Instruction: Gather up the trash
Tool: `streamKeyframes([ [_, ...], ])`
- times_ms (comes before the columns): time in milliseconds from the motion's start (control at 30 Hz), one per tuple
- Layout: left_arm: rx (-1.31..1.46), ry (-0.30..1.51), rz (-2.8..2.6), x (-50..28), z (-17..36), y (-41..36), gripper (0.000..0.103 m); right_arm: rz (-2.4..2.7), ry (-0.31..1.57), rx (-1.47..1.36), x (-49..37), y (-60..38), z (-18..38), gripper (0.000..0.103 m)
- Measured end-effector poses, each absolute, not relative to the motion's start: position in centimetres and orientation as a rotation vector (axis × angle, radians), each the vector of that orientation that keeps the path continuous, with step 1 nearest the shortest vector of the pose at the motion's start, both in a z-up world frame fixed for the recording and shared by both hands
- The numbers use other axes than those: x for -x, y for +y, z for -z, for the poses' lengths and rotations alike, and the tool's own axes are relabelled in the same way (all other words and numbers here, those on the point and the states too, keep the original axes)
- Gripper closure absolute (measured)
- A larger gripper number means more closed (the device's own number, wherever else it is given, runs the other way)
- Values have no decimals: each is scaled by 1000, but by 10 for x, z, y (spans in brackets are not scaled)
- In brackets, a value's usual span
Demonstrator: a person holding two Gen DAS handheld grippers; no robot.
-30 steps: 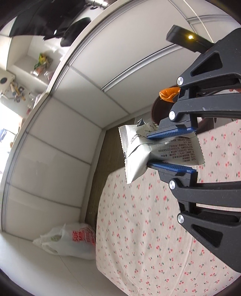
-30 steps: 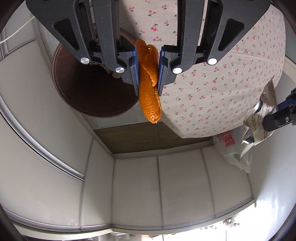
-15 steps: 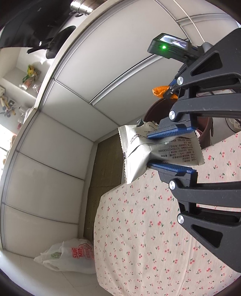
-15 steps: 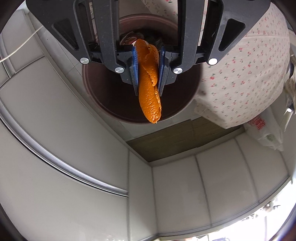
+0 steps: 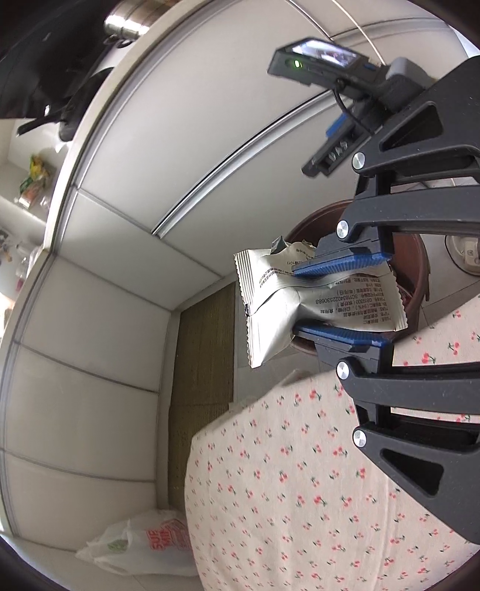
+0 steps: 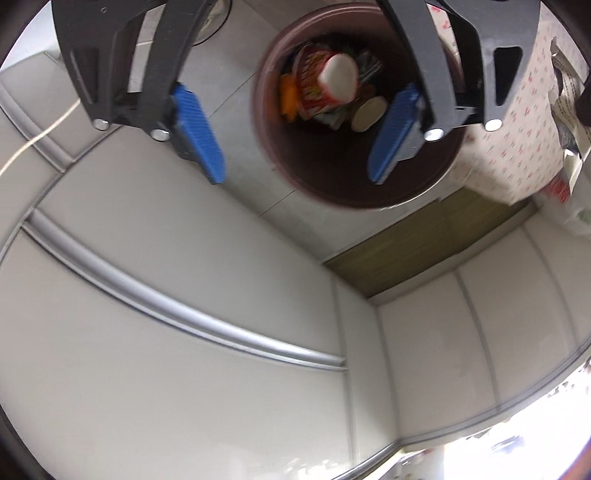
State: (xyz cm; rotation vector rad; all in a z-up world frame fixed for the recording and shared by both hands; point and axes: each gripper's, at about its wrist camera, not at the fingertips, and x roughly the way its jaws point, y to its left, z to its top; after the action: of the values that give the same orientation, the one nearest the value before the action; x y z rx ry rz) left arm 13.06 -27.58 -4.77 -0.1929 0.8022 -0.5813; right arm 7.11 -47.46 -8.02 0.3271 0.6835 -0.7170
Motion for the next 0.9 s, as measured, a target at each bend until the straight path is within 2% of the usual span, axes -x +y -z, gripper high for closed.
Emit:
streamKeyframes([
  [100,181,813,601,-133,50,-289,73,771,667,-351,-58,-492,78,15],
  [300,150,868,612,-145,59,-320,70,767,674,-396,-50,-501,81,14],
  [367,124,869,610,-144,59,-329,58,753,667,-393,-46,-500,78,13],
  [467,84,841,595,-137,54,-334,46,743,648,-371,-45,-497,71,12],
  [700,-12,753,508,-118,43,-327,42,727,612,-330,-37,-486,59,10],
  [900,-68,630,404,-90,22,-296,23,679,590,-282,-30,-465,47,10],
])
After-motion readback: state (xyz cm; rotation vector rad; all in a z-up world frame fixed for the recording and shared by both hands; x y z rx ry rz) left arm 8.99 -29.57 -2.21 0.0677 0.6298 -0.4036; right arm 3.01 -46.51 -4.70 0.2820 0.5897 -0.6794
